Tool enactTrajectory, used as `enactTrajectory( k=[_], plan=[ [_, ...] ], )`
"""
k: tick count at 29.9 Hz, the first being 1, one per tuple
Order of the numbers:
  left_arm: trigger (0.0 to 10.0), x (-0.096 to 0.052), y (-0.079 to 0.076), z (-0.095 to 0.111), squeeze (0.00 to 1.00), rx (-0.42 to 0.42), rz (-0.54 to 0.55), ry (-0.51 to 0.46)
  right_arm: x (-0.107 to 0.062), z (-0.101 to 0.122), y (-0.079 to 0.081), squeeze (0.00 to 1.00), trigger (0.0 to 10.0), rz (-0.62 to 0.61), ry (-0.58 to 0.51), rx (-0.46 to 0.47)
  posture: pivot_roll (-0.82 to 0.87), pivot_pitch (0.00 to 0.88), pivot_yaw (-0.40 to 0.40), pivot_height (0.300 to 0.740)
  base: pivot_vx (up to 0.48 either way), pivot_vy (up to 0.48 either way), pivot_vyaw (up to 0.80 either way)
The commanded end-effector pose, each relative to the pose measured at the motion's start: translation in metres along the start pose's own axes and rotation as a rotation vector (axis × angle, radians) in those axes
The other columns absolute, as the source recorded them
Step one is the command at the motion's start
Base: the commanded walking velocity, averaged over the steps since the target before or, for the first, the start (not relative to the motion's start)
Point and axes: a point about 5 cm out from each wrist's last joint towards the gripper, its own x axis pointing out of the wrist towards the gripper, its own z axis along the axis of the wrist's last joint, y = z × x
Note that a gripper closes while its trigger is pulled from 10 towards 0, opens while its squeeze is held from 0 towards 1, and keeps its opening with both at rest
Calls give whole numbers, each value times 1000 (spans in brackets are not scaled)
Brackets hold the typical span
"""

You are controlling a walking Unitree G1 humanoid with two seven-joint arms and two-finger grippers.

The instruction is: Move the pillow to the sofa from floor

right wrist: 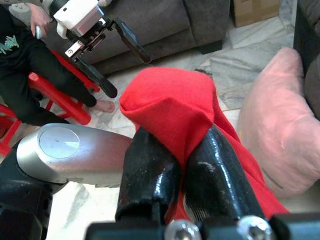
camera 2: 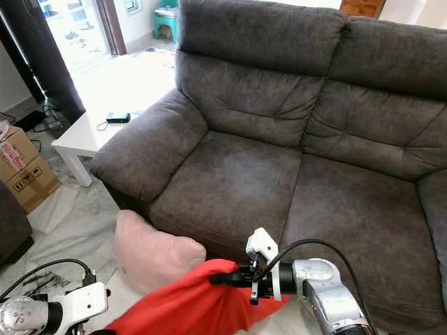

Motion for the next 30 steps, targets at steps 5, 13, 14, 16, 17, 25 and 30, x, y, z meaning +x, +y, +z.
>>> enactTrajectory(
  k=[5, 13, 14, 16, 17, 25, 30],
  plan=[
    [10000, -1, -4, -2, 0, 6, -38, 8, 4, 25, 4, 0, 10000, 56, -73, -91, 108, 0, -35, 740, 0, 0, 0],
    [10000, 5, -9, -14, 0, 12, -51, 54, 5, 26, 4, 0, 10000, 63, -71, -96, 110, 0, -39, 740, 0, 0, 0],
    [10000, 6, -10, -18, 0, 27, -51, 73, 6, 27, 4, 0, 10000, 67, -71, -99, 111, 0, -40, 740, 0, 0, 0],
    [10000, 8, -10, -21, 0, 37, -37, 81, 6, 28, 5, 0, 10000, 72, -72, -102, 110, 0, -40, 740, 0, 0, 0],
    [10000, 9, -9, -22, 0, 40, -26, 85, 6, 29, 5, 0, 10000, 75, -72, -104, 110, 0, -40, 740, 0, 0, 0],
    [10000, 19, -12, -31, 0, 34, -2, 92, 4, 32, 7, 0, 10000, 93, -74, -113, 105, 0, -42, 740, 0, 0, 0],
    [10000, 27, -18, -40, 0, 21, -24, 112, 4, 35, 7, 0, 10000, 96, -76, -121, 104, 0, -43, 740, 0, 0, 0]
  ],
)
